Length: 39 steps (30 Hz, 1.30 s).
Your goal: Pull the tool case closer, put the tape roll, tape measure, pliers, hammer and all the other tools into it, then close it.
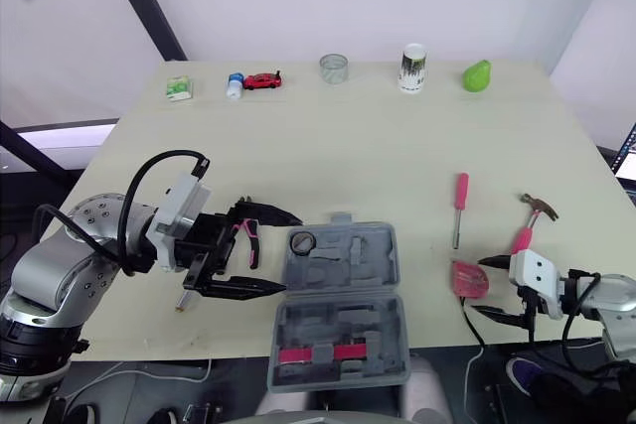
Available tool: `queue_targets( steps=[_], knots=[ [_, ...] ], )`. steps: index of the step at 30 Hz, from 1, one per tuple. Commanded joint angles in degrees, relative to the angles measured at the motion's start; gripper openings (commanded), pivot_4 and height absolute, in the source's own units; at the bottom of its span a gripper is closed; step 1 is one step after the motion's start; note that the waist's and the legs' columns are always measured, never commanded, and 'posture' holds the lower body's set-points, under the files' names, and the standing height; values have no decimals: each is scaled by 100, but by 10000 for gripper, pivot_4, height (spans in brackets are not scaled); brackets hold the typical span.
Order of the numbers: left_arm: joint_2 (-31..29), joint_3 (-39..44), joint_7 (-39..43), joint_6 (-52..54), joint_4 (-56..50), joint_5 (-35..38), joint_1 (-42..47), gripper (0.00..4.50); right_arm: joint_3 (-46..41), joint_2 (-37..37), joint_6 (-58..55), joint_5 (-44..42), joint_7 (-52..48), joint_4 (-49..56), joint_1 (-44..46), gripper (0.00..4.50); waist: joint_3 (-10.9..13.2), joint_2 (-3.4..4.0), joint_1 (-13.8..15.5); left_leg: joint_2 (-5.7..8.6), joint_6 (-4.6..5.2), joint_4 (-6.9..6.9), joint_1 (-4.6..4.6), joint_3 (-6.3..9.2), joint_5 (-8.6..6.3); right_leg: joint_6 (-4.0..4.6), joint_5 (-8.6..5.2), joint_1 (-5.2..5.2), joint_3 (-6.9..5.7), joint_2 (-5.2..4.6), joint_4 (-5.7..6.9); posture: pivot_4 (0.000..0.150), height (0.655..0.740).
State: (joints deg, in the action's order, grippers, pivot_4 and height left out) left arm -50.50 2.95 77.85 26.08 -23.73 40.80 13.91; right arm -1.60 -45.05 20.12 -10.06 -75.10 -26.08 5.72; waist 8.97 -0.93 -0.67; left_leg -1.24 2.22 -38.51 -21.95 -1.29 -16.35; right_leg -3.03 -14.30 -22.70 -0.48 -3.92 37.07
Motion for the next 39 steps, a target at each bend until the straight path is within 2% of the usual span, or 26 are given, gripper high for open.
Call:
queue_targets(
  steps=[1,11,14,15,16,20,28,31,34,39],
  knots=[
    [-128,185,118,-41,-213,135,-97,45000,98,-27,315,126,-52,-343,213,44671,1,2,2,0,0,0,1,0,0,0,0,0,0,0,1,1500,7400],
    [-85,369,357,-508,-91,33,-306,45000,363,176,465,276,37,-839,631,44671,2,5,6,0,-7,-2,1,-1,4,1,0,1,0,-3,3,1500,7400],
    [-95,343,354,-579,-53,-46,-330,45000,379,214,511,282,27,-928,671,36721,2,5,2,0,-6,-2,2,-1,3,1,1,1,0,-3,5,1500,7400],
    [-97,341,360,-608,-29,-67,-336,45000,382,213,527,285,25,-943,670,31795,2,5,1,0,-5,-2,2,-1,3,1,1,1,0,-3,5,1500,7400],
    [-96,343,367,-635,-2,-77,-340,45000,381,209,536,287,28,-949,670,28779,2,5,2,-1,-6,-2,3,-1,3,1,1,1,1,-3,6,1500,7400],
    [-89,348,395,-721,58,-100,-376,45000,354,148,543,271,31,-885,645,28803,2,5,2,-1,-5,-2,3,-2,3,1,1,1,1,-3,6,1500,7400],
    [-77,570,394,-910,315,-135,-629,45000,260,-397,-992,103,146,1217,226,28803,12,23,-3,-1,0,-3,4,-1,0,1,0,-1,1,-6,15,1500,7400],
    [-192,875,545,-897,365,37,-884,45000,345,-527,-2216,130,458,2652,254,28803,15,27,-18,-1,1,-2,4,-2,0,1,0,-6,3,-5,23,1500,7400],
    [-284,1123,786,-1077,574,-35,-1134,45000,619,-514,-3330,350,746,3597,508,28803,15,28,-8,-2,1,-2,4,-2,-1,3,-1,-14,4,-4,39,1500,7400],
    [-281,1371,1037,-1314,1088,-81,-1262,45000,1516,-387,-4776,952,947,4153,1466,28803,17,27,29,2,1,-6,1,1,-1,4,-2,-13,-4,-8,40,1500,7400]
  ],
)
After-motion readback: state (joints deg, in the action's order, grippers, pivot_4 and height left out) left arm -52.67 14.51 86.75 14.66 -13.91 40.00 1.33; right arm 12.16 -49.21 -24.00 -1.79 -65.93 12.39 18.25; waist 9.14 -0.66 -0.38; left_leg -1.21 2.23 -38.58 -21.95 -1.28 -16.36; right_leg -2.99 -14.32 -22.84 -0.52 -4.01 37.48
